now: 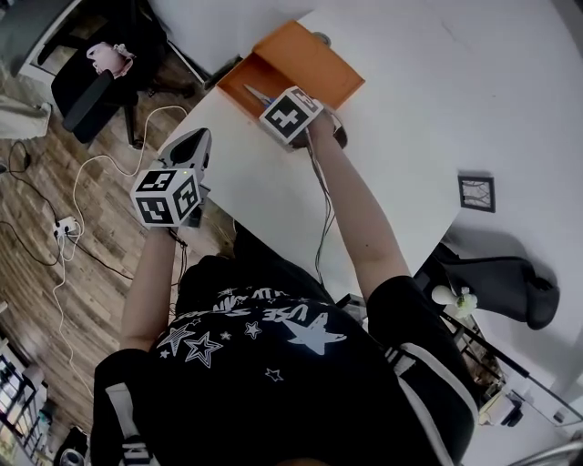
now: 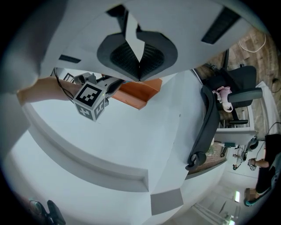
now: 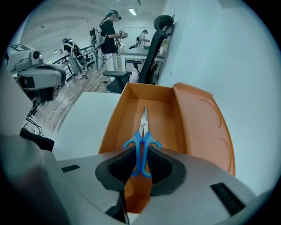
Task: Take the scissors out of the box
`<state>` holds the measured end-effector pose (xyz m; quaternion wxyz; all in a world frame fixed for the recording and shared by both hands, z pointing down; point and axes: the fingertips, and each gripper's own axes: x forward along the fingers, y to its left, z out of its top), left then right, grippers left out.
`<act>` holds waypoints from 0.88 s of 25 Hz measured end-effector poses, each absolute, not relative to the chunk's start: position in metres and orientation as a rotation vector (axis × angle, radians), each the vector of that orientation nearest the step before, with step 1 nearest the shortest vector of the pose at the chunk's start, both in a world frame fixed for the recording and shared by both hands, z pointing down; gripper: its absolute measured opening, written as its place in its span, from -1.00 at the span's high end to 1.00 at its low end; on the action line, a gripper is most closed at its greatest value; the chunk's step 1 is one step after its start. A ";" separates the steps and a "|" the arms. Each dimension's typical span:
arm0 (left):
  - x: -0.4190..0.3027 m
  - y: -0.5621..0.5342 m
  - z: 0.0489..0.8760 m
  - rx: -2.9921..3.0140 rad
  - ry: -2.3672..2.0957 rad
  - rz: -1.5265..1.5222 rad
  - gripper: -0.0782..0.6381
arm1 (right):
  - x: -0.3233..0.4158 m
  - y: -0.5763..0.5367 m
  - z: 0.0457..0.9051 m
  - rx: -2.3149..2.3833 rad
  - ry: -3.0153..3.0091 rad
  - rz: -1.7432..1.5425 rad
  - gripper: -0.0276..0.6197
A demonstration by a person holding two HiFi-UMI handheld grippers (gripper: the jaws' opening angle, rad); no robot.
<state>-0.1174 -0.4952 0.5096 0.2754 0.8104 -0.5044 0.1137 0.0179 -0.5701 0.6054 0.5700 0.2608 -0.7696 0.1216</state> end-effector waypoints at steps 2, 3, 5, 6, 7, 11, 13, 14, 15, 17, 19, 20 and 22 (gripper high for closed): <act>-0.120 -0.491 0.507 2.180 -1.361 0.298 0.73 | 0.019 -0.570 0.598 0.642 -1.821 0.273 0.59; -0.121 -0.488 0.505 2.180 -1.365 0.295 0.73 | 0.019 -0.570 0.593 0.657 -1.832 0.266 0.59; -0.124 -0.484 0.502 2.180 -1.374 0.287 0.73 | 0.019 -0.570 0.583 0.686 -1.858 0.250 0.59; -0.125 -0.481 0.501 2.179 -1.379 0.282 0.73 | 0.019 -0.569 0.579 0.699 -1.872 0.241 0.59; -0.125 -0.478 0.499 2.179 -1.384 0.277 0.73 | 0.020 -0.567 0.574 0.711 -1.886 0.234 0.59; -0.129 -0.464 0.494 2.176 -1.402 0.264 0.73 | 0.023 -0.558 0.559 0.760 -1.936 0.222 0.59; -0.133 -0.456 0.493 2.171 -1.407 0.261 0.73 | 0.024 -0.552 0.554 0.784 -1.954 0.223 0.59; -0.134 -0.452 0.493 2.168 -1.408 0.259 0.73 | 0.023 -0.549 0.550 0.796 -1.968 0.222 0.59; -0.135 -0.449 0.492 2.167 -1.408 0.256 0.73 | 0.021 -0.546 0.546 0.808 -1.985 0.224 0.59; -0.134 -0.442 0.490 2.173 -1.401 0.255 0.73 | 0.020 -0.537 0.540 0.829 -2.013 0.243 0.59; -0.132 -0.434 0.488 2.189 -1.389 0.256 0.73 | 0.021 -0.528 0.533 0.863 -2.030 0.246 0.59; -0.131 -0.429 0.486 2.197 -1.385 0.254 0.73 | 0.022 -0.524 0.529 0.882 -2.038 0.244 0.59; -0.132 -0.420 0.482 2.209 -1.381 0.243 0.73 | 0.021 -0.513 0.519 0.914 -2.055 0.241 0.59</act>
